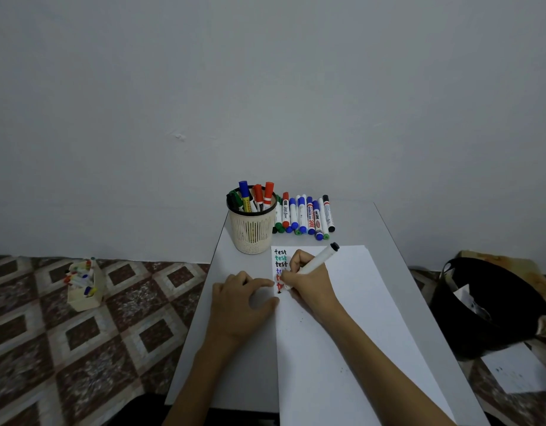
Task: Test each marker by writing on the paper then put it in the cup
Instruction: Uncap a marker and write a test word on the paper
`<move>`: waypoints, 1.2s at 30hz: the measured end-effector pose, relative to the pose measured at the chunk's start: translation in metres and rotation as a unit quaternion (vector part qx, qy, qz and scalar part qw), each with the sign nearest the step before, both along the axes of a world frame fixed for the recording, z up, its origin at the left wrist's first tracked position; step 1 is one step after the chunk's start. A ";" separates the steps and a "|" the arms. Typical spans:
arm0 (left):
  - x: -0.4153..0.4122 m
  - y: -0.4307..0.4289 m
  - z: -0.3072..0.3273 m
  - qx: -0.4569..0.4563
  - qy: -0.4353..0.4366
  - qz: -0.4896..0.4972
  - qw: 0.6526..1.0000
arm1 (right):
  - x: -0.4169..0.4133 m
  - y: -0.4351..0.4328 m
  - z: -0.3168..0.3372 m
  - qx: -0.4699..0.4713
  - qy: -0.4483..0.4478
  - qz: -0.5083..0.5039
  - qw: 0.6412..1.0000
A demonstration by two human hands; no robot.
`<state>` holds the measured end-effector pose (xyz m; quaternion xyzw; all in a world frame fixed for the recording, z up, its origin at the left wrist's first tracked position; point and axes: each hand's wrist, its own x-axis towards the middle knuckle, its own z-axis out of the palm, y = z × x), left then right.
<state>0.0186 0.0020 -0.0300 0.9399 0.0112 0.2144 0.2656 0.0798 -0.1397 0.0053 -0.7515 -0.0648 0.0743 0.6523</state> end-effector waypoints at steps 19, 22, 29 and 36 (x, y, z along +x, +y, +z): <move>0.003 0.001 -0.004 0.005 -0.011 0.001 1.000 | 0.002 0.003 -0.007 -0.039 -0.056 0.010 0.998; 0.003 0.001 -0.004 0.003 -0.010 0.001 1.000 | 0.001 0.002 -0.008 -0.032 -0.064 0.023 0.997; 0.002 0.001 -0.003 0.001 -0.004 0.001 1.000 | 0.002 -0.002 -0.010 0.011 -0.046 0.012 0.999; 0.002 0.001 -0.002 -0.001 -0.007 -0.001 1.000 | 0.001 0.000 -0.010 -0.003 -0.054 0.013 0.998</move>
